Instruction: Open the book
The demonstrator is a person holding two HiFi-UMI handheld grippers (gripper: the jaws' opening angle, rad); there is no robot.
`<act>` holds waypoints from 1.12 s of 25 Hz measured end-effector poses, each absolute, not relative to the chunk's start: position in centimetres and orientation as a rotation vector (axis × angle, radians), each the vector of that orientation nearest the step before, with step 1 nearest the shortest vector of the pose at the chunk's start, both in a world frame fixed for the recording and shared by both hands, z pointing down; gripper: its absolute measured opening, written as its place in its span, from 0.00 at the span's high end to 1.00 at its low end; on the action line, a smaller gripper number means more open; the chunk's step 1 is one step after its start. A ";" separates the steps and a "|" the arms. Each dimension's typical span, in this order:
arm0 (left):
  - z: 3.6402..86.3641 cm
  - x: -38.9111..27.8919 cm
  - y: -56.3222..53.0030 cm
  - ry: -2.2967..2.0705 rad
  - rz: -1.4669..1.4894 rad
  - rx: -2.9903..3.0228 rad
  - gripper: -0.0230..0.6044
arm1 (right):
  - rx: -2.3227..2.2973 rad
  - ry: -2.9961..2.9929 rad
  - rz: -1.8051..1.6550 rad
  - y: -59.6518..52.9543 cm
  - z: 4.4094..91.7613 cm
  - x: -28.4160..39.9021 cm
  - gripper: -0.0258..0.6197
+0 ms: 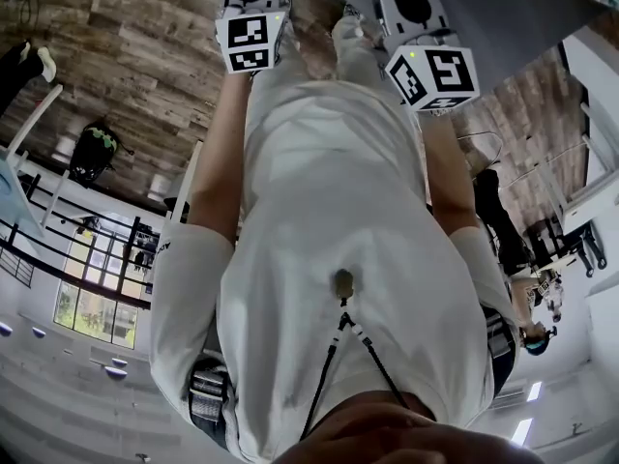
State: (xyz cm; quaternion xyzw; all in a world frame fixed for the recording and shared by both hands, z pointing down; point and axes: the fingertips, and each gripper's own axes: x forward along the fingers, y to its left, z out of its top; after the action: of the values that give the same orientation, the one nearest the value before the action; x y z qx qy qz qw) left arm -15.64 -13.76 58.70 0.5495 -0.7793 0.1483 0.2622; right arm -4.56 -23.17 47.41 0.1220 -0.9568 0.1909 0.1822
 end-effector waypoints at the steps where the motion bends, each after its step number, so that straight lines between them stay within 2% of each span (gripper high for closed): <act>1: 58.8 -15.7 -13.5 -2.108 0.397 1.479 0.92 | 0.339 -2.700 0.537 -23.1 47.4 -4.7 0.90; 28: 62.4 -17.8 -11.1 -2.082 0.291 1.315 0.92 | 0.323 -2.659 0.542 -22.1 48.7 -5.3 0.90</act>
State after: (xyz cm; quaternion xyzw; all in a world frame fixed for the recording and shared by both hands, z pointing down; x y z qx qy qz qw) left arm -17.81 -11.09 62.44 0.5014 -0.7942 0.1108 0.3250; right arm -5.28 -22.09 48.75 0.1157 -0.9528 0.1941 0.2029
